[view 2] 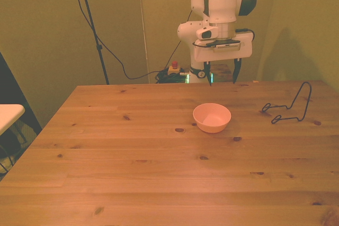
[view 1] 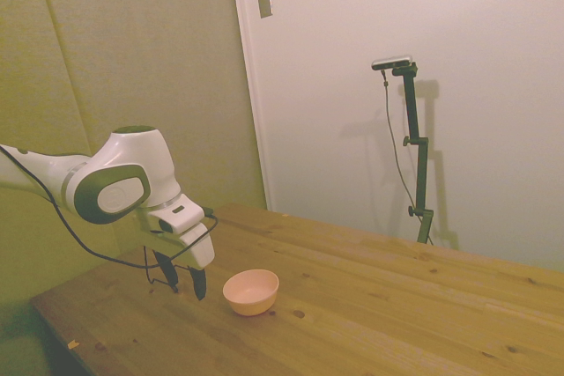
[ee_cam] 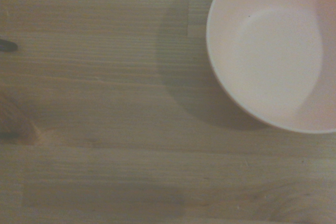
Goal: Load the bowl
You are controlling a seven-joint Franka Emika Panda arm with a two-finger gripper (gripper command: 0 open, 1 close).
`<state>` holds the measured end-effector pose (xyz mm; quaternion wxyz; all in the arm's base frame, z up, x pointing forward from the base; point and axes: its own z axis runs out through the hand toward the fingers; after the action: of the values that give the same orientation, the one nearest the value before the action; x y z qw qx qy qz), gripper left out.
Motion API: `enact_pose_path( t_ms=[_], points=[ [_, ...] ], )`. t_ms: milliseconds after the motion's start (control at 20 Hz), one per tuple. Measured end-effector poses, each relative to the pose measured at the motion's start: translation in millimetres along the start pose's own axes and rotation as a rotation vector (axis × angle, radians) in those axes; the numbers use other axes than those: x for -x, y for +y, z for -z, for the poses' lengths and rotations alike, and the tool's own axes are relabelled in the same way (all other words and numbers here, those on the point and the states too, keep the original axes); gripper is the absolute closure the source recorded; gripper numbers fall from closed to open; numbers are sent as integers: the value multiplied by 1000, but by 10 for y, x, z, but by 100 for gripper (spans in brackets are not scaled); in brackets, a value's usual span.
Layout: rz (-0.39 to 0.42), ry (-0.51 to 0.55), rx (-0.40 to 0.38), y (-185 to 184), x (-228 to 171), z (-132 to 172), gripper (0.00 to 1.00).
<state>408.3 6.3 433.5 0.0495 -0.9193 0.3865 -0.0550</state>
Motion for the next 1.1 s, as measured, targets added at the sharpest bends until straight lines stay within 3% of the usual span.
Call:
enact_pose_path(
  t_ms=[250, 600, 1100],
  points=[
    [-2, 16, -17, -53, -67, 8, 0],
    [-40, 67, -33, -383, -457, 149, 0],
    [-101, 49, 53, -875, -812, -481, 0]
  ],
)
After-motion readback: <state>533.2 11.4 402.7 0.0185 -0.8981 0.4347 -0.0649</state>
